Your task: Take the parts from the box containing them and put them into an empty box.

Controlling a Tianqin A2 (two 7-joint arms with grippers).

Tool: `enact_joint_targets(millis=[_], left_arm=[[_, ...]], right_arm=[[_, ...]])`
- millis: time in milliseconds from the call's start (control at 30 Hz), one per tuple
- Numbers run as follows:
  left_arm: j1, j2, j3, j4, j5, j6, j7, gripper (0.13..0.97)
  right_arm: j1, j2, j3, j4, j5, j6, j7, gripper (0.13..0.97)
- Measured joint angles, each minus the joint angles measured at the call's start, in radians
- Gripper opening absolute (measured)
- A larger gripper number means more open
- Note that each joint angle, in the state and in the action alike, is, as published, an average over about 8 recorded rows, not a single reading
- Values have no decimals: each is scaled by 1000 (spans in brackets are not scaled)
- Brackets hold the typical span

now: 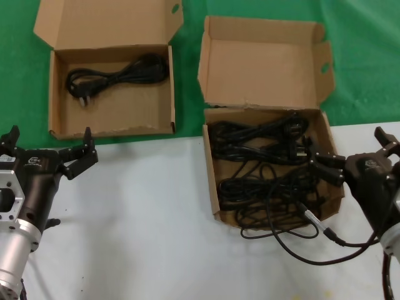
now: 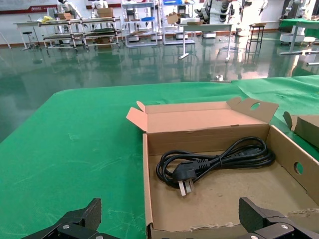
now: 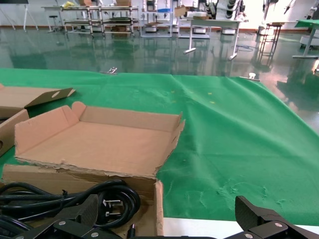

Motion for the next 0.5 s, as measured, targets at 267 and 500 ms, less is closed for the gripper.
enact_joint_targets(millis=[267,500], left_arm=[[0,0,0,0,0,0,0,966],[0,0,0,0,0,0,0,966]], right_arm=[[0,0,0,0,0,0,0,966],[0,0,0,0,0,0,0,966]])
